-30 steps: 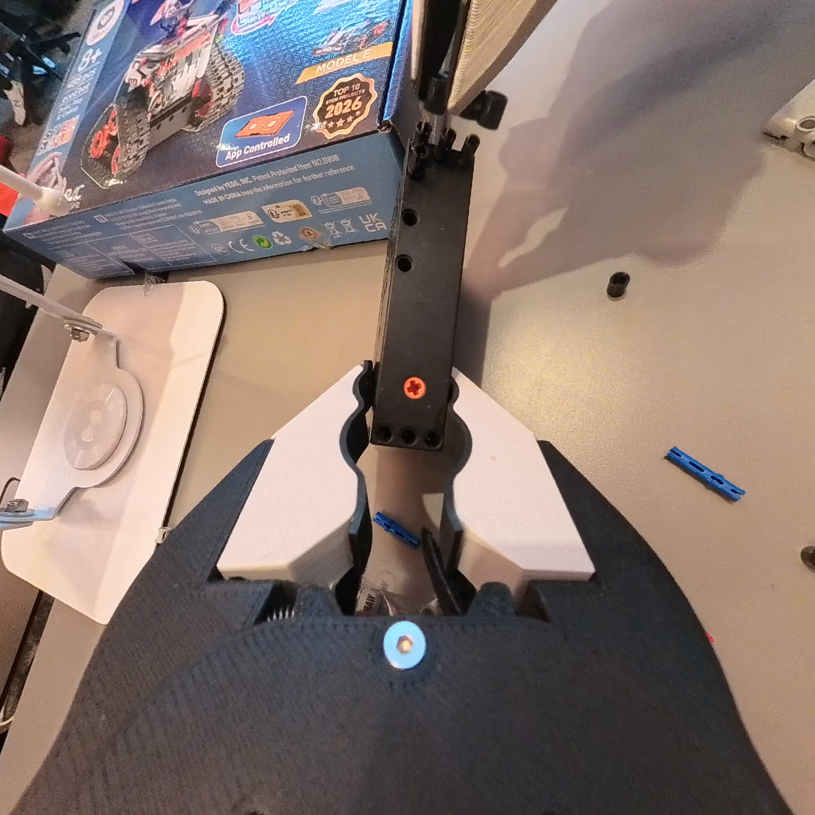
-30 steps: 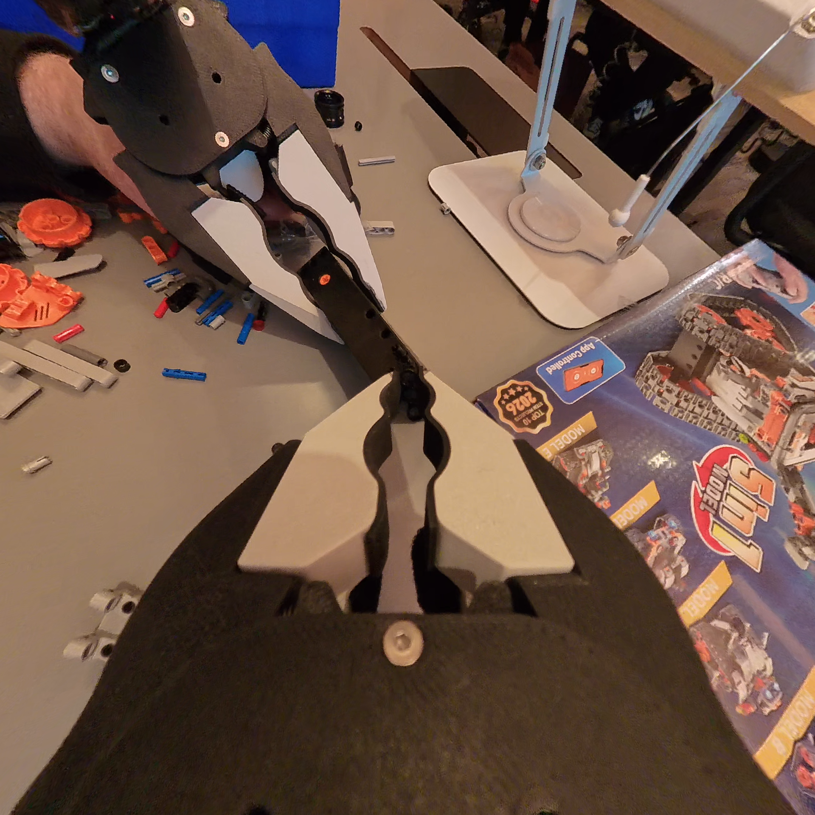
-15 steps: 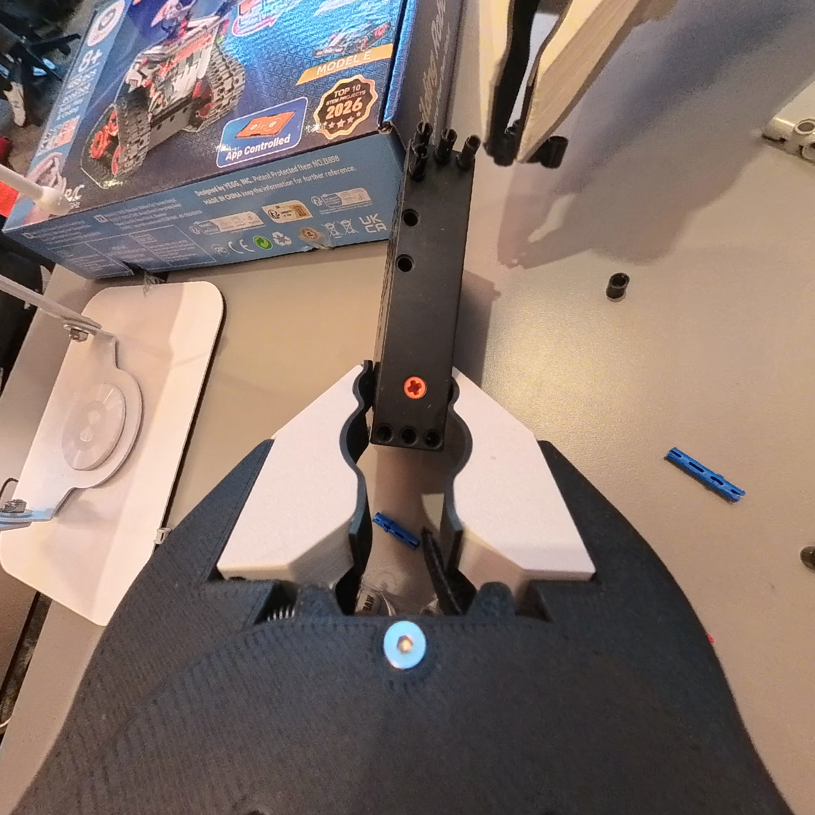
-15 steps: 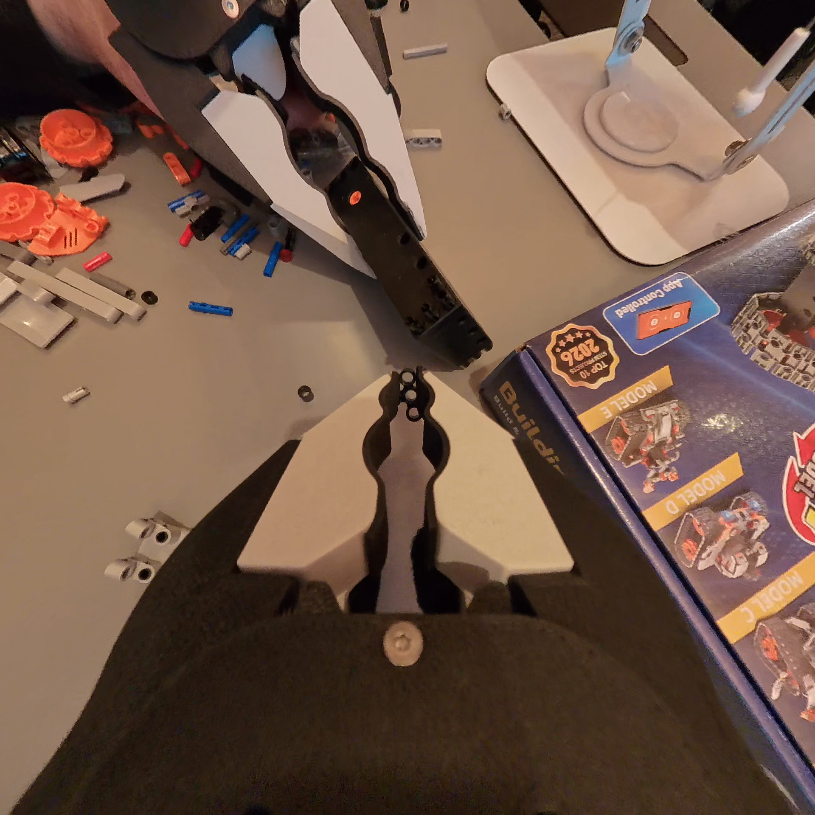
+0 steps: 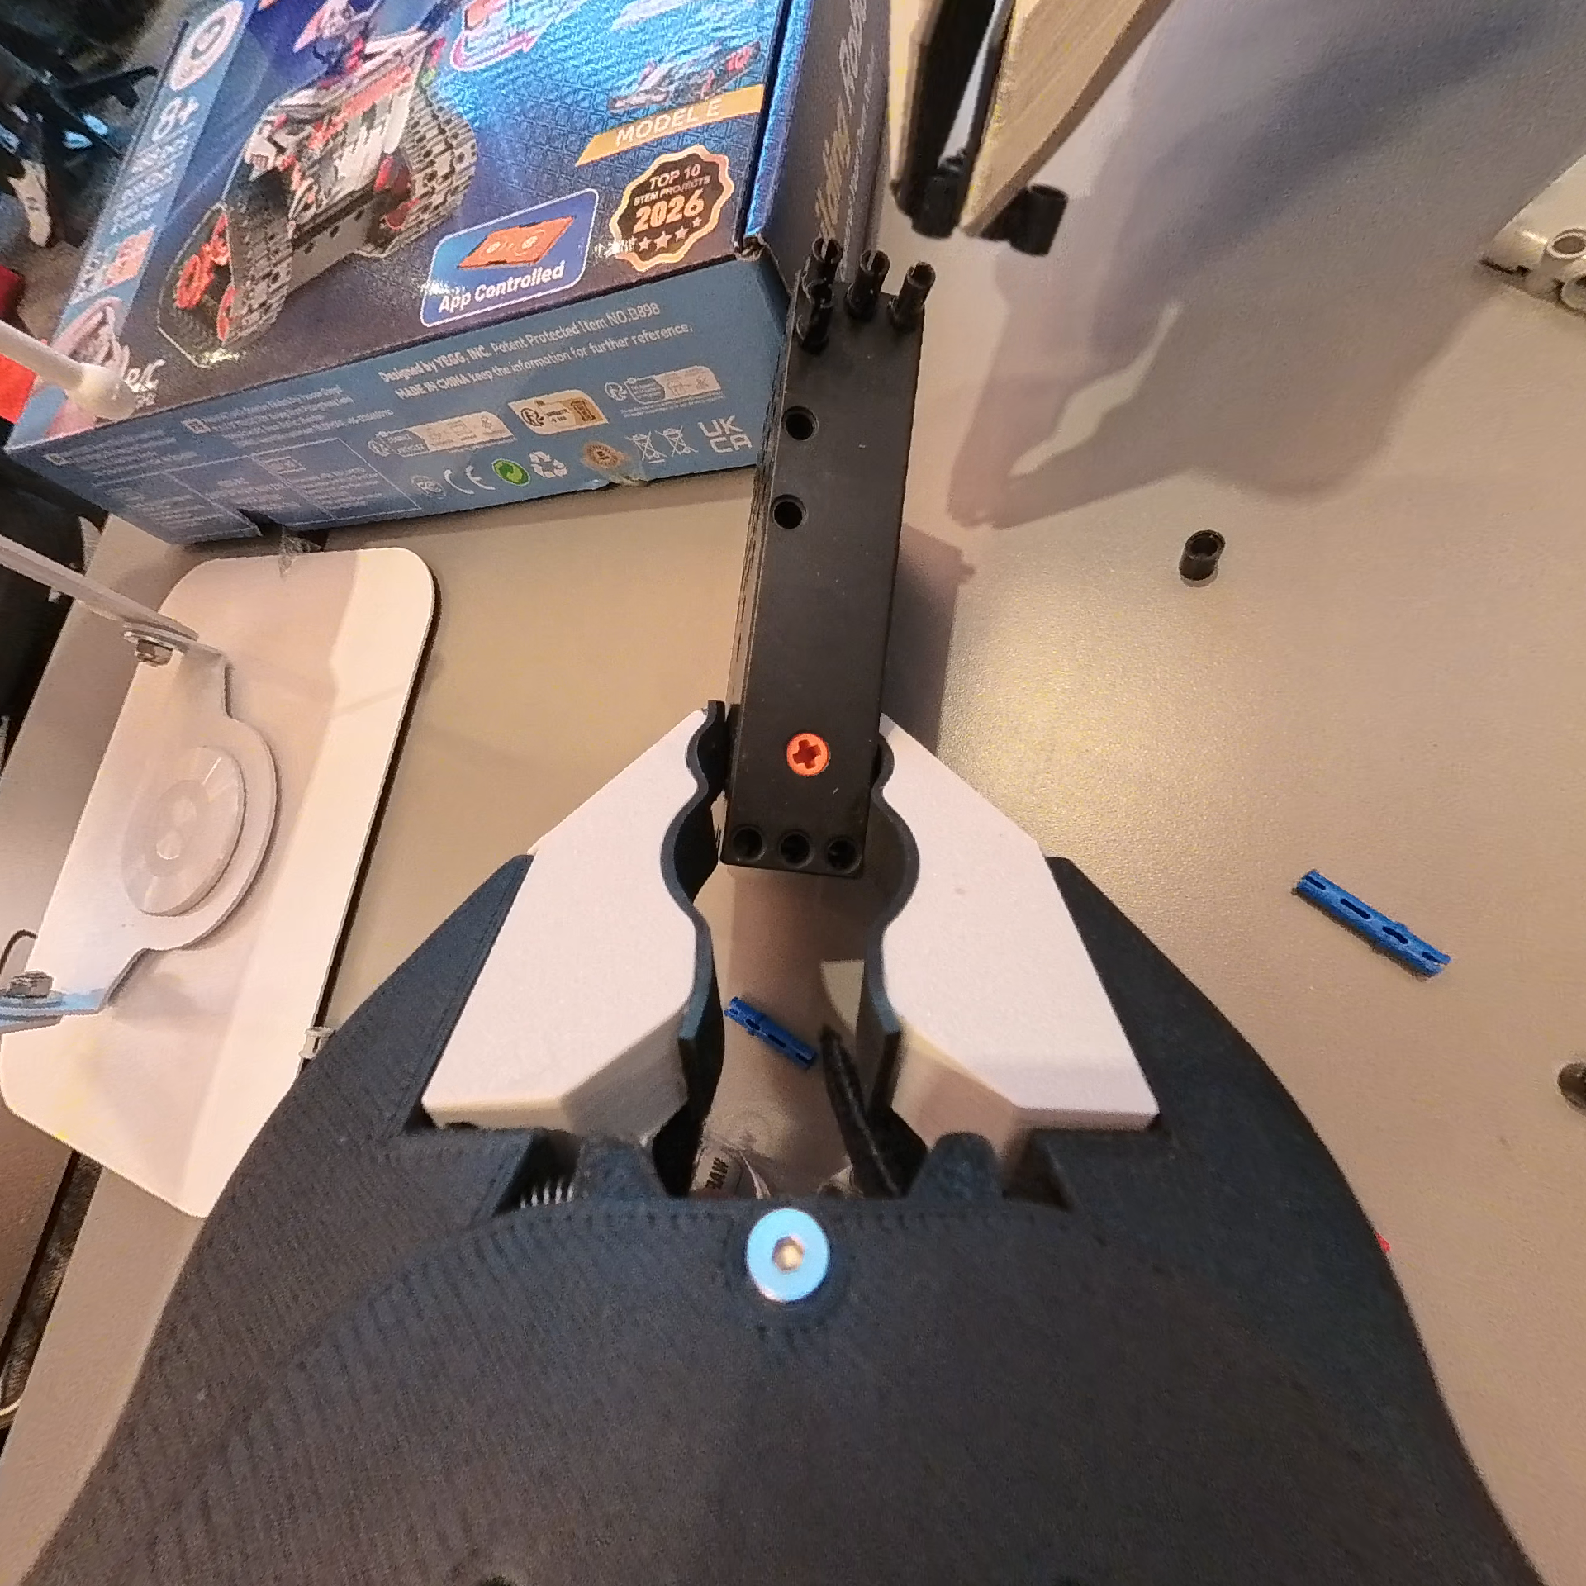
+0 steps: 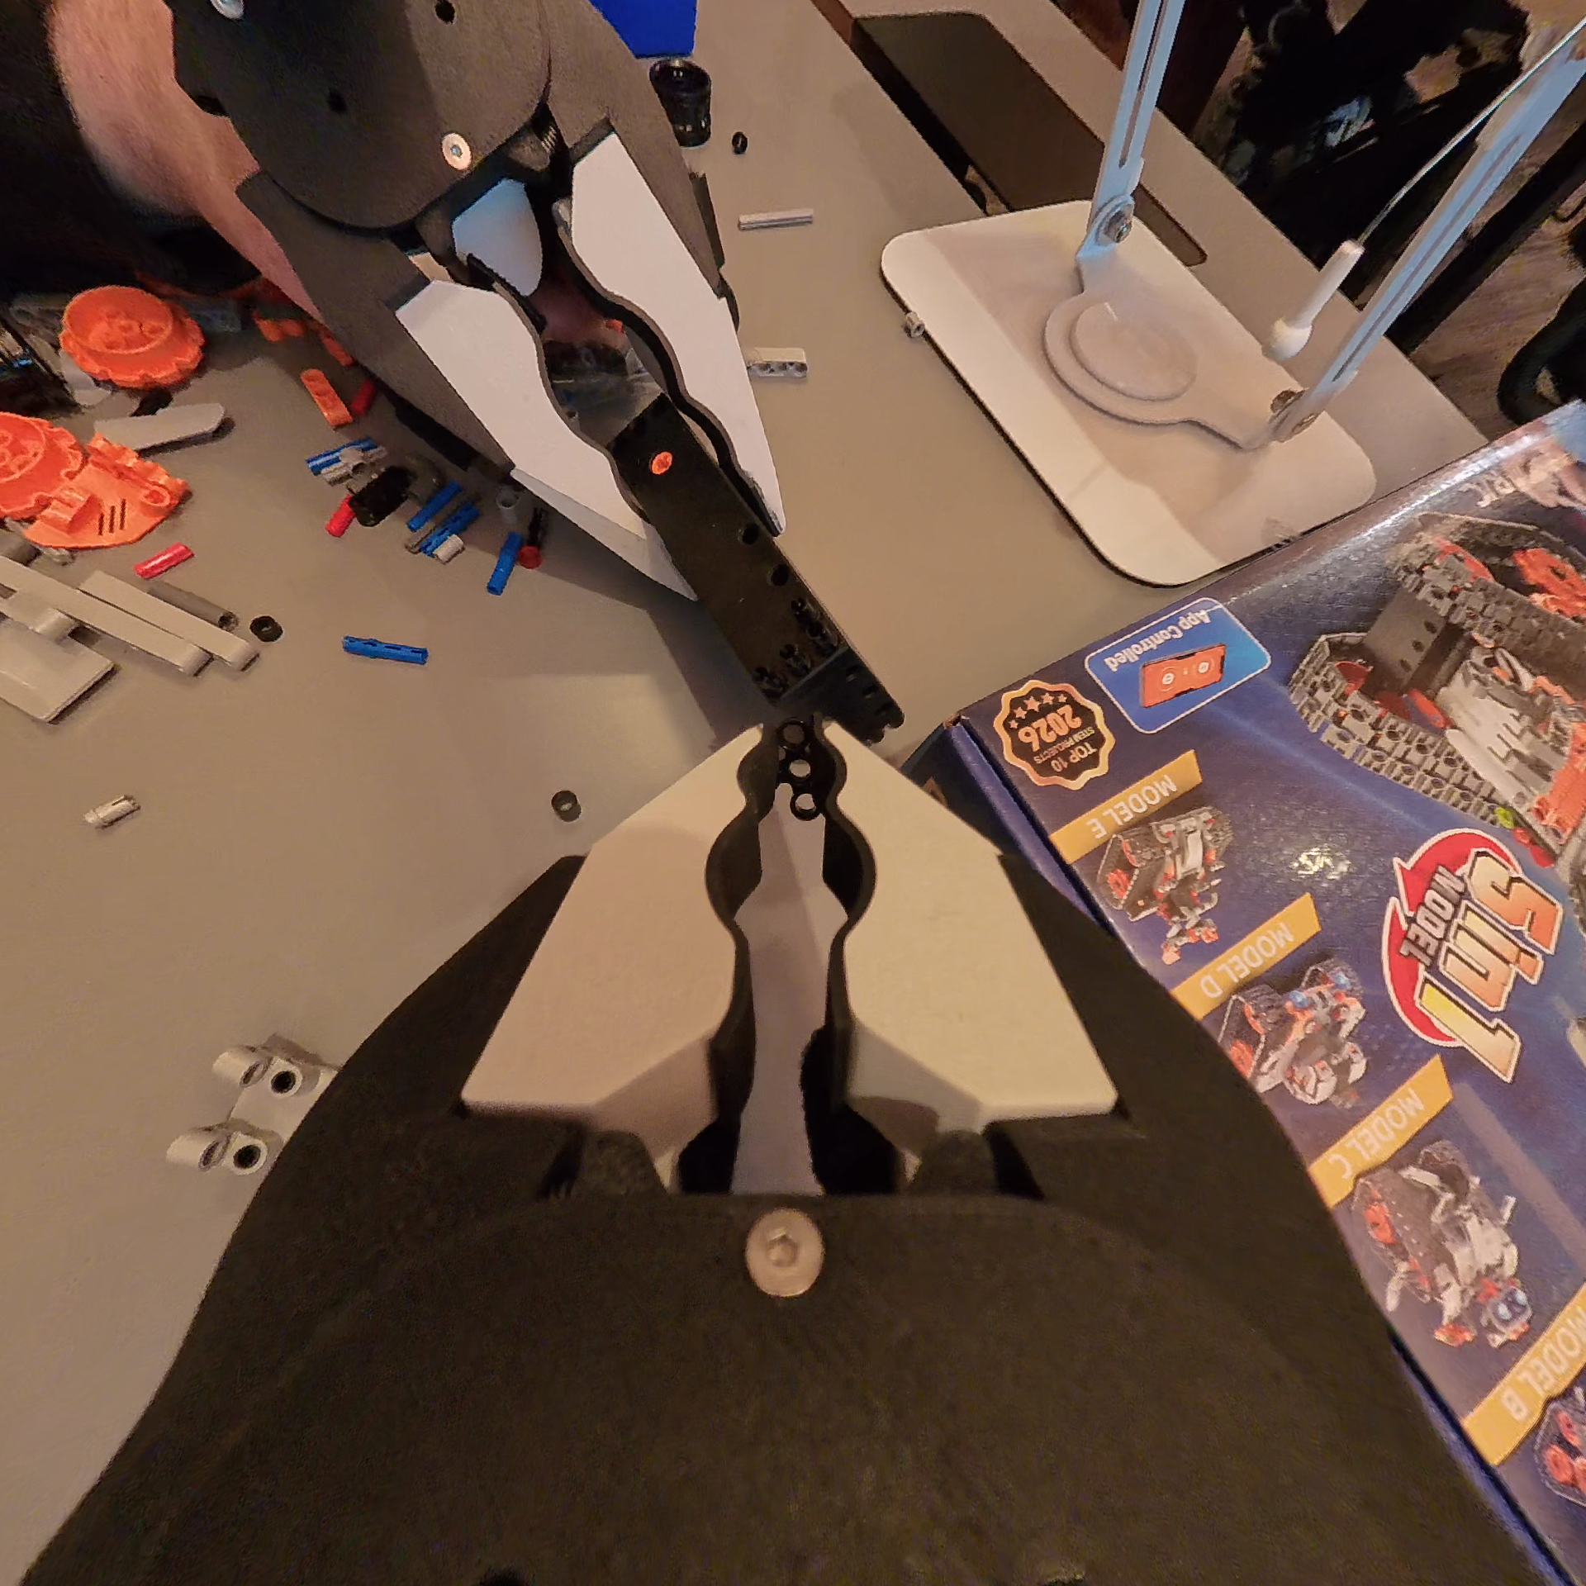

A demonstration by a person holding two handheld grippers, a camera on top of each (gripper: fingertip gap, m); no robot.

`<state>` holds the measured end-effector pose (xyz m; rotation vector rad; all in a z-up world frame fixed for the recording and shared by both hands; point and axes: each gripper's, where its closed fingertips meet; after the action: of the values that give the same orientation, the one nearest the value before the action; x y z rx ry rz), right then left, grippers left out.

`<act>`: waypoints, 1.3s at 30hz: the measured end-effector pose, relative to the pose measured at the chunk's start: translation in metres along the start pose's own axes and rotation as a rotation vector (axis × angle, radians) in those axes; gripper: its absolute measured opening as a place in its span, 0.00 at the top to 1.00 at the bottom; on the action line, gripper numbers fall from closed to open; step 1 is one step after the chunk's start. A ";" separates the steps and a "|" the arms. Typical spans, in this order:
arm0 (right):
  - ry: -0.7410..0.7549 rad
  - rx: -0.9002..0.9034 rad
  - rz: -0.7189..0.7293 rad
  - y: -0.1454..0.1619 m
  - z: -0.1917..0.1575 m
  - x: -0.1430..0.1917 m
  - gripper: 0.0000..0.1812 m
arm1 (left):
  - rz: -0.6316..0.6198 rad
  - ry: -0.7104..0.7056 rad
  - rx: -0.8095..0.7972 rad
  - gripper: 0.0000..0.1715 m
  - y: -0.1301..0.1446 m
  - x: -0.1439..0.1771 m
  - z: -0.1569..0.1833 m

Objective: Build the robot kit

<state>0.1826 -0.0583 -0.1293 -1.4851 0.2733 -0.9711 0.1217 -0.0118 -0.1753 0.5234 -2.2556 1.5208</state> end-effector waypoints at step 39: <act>-0.131 0.293 -0.093 -0.033 0.008 -0.001 0.97 | 0.001 0.010 0.008 0.84 -0.001 -0.001 0.000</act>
<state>0.1749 -0.0456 -0.0989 -1.2933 -0.0334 -0.9392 0.1235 -0.0121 -0.1751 0.5156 -2.2434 1.5297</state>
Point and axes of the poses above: each gripper's, where its closed fingertips meet, x back along the fingers, y out of its underside, z = x × y across the jaws, and after that the axes turned 11 degrees about z, right-handed
